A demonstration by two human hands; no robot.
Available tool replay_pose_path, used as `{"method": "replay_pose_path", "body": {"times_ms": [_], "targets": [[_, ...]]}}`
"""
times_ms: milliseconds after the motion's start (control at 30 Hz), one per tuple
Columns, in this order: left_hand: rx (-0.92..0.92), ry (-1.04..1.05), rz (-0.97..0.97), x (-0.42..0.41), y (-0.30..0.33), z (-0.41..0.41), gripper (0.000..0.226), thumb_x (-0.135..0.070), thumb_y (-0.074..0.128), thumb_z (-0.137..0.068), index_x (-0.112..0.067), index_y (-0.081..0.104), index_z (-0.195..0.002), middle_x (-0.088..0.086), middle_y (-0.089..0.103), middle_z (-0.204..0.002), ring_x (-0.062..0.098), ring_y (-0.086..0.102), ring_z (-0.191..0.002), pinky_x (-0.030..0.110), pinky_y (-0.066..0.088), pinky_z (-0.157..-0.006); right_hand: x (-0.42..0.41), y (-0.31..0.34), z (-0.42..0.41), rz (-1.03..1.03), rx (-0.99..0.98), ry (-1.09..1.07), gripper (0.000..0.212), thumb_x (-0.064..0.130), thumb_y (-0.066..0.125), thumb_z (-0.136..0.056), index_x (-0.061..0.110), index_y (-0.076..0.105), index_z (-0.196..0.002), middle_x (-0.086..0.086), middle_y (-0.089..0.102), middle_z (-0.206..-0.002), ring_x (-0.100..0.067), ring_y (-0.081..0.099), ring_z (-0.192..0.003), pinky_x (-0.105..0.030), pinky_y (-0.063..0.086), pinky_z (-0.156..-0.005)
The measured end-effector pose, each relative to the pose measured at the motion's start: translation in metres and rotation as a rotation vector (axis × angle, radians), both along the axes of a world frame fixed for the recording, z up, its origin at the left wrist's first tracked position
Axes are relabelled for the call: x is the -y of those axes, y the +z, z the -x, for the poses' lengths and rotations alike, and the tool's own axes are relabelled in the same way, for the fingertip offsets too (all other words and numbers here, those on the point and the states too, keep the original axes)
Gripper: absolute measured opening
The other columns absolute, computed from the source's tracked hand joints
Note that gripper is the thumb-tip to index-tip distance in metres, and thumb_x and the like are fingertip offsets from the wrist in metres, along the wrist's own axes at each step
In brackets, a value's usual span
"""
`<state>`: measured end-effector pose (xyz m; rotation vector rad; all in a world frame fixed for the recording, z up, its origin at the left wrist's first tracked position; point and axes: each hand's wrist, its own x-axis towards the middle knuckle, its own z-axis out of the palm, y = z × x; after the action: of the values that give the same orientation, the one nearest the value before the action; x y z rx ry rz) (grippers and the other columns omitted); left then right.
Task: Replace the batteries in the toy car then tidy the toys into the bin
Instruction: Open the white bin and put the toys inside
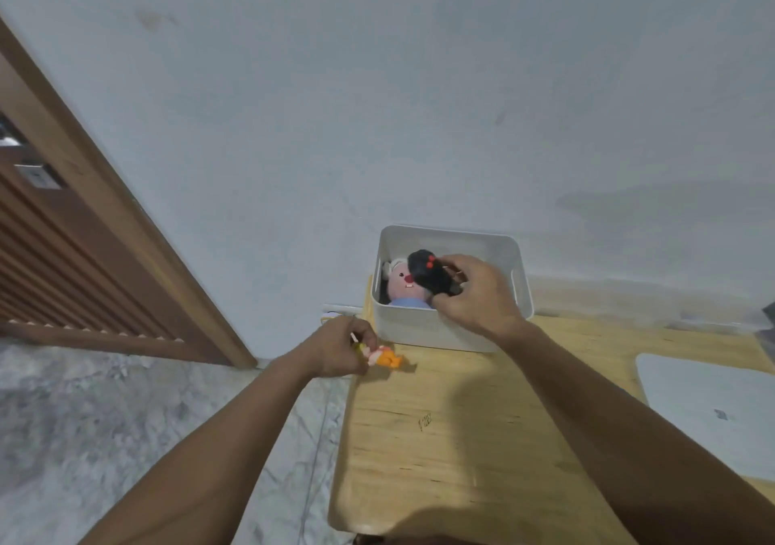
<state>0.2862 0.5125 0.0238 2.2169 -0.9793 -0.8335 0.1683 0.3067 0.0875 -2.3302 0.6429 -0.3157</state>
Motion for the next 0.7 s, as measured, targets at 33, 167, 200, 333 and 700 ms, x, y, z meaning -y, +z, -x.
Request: {"method": "replay_pose_path", "body": {"times_ms": [33, 167, 200, 333, 700], "targets": [[0.010, 0.006, 0.023, 0.005, 0.007, -0.003, 0.027, -0.004, 0.074, -0.059, -0.028, 0.065, -0.069, -0.009, 0.061, -0.078, 0.014, 0.055, -0.068, 0.027, 0.046, -0.061, 0.011, -0.002, 0.000, 0.060, -0.033, -0.062, 0.043, 0.024, 0.076, -0.067, 0.026, 0.065, -0.108, 0.007, 0.065, -0.097, -0.017, 0.061, -0.088, -0.029, 0.050, -0.079], [0.032, 0.033, 0.080, 0.029, 0.032, -0.011, 0.026, -0.004, 0.075, -0.061, -0.024, 0.065, -0.074, -0.008, 0.061, -0.078, 0.011, 0.052, -0.067, 0.024, 0.044, -0.061, 0.043, -0.013, 0.003, 0.309, -0.244, -0.190, 0.034, 0.026, 0.073, -0.070, 0.019, 0.058, -0.100, -0.002, 0.063, -0.094, -0.026, 0.060, -0.081, -0.029, 0.043, -0.068], [0.038, 0.031, 0.072, 0.034, 0.036, -0.012, 0.024, -0.007, 0.076, -0.062, -0.024, 0.066, -0.075, -0.006, 0.062, -0.078, 0.012, 0.054, -0.067, 0.026, 0.045, -0.061, 0.047, -0.016, 0.004, 0.366, -0.315, -0.181, 0.033, 0.024, 0.071, -0.071, 0.017, 0.056, -0.100, -0.003, 0.062, -0.095, -0.027, 0.061, -0.082, -0.030, 0.043, -0.069], [0.027, -0.034, 0.033, 0.050, 0.048, -0.014, 0.024, -0.006, 0.076, -0.061, -0.023, 0.065, -0.075, -0.003, 0.062, -0.080, 0.014, 0.055, -0.065, 0.030, 0.048, -0.060, 0.054, -0.025, 0.005, 0.517, -0.510, -0.145, 0.034, 0.023, 0.063, -0.074, 0.018, 0.054, -0.106, -0.004, 0.060, -0.102, -0.028, 0.063, -0.093, -0.035, 0.041, -0.079], [0.179, 0.136, 0.086, 0.091, 0.064, -0.022, 0.051, -0.035, 0.087, -0.064, -0.015, 0.070, -0.108, -0.003, 0.066, -0.104, 0.013, 0.055, -0.084, 0.021, 0.042, -0.073, 0.065, -0.017, -0.012, 0.589, -0.788, 0.107, 0.018, 0.008, 0.054, -0.079, 0.022, 0.050, -0.089, 0.004, 0.045, -0.072, -0.023, 0.050, -0.081, -0.044, 0.027, -0.094]]}}
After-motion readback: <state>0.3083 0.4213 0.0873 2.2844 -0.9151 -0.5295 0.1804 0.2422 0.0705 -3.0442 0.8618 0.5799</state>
